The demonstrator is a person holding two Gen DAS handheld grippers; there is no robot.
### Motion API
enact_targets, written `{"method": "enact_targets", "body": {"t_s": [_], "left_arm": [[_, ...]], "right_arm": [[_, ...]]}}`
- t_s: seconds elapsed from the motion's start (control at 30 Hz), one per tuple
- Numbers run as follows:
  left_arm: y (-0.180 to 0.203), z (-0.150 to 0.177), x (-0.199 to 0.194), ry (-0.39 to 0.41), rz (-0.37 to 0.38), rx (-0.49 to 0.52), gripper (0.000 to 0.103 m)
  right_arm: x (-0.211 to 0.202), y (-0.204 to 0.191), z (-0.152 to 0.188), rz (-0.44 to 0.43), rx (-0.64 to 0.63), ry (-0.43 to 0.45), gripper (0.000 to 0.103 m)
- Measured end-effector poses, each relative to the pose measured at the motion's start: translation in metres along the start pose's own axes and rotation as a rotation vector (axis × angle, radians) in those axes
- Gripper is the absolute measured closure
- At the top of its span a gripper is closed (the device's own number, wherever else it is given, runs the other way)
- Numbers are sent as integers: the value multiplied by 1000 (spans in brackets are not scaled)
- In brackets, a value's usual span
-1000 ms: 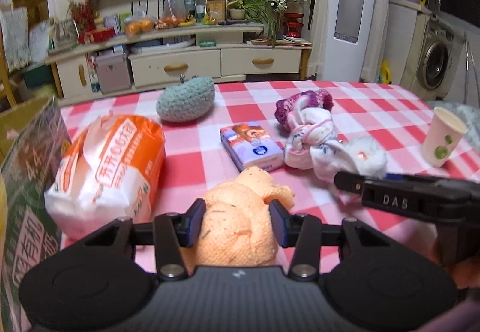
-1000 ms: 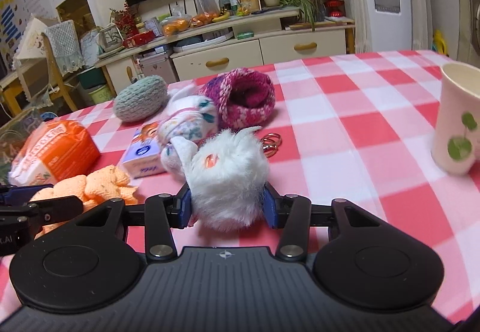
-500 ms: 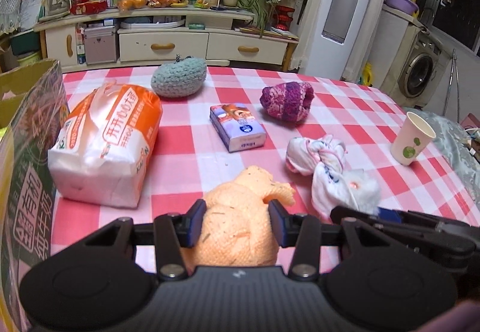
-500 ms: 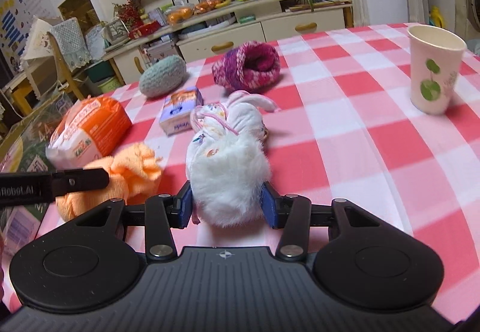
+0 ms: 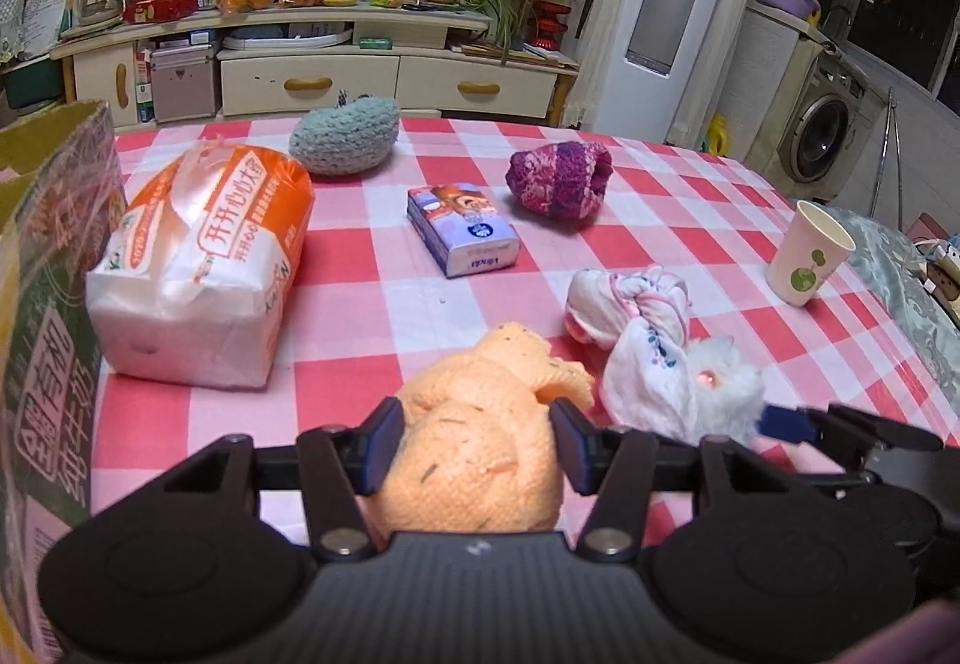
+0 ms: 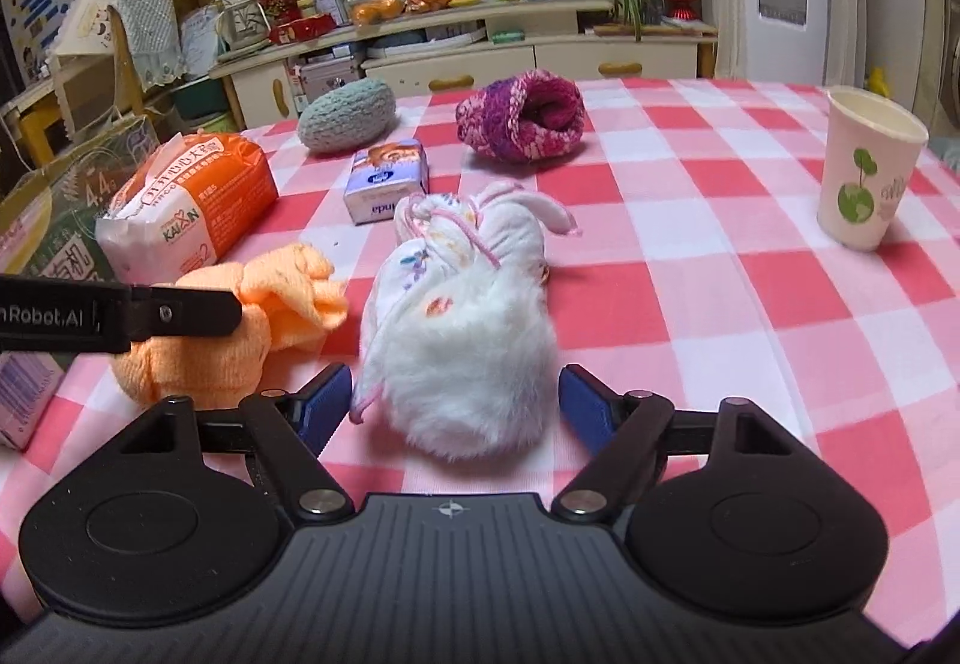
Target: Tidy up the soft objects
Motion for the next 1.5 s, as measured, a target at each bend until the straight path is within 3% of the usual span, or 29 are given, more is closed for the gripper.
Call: {"method": "enact_targets", "body": {"t_s": [0.2,0.3,0.37,0.43,1.03,1.5], "left_arm": [[1,2,4,11,7,36,48],[3,1,3,11,8,47,52],[4,1,1,11,7,49,54],[2,1,-2,9,11,34,54],[-15,-17,-34,66,109,-115,55],[-27,-19,-45,86,137,-153,54]], "right_arm": [[13,-5,1,42,-76,-7,6],[15,-12,5,63,-141,-8,21],[14,-15,5,71,-164,-4,38],[13,-13,5,64,-151,-6,42],[-44,-3,-18,-70,142,121,47],[-56,-17,-26,-82,136,145,49]]}}
Point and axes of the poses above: each gripper's, at about its wrist camera, not at the fingertips, and x roughly the way its jaws point, y to its right, z to its underside, the point moved 4 cm from there along x, roughly the way its jaws point, and after that the axes turned 2 degrees about -z, right-handed, at the moved point
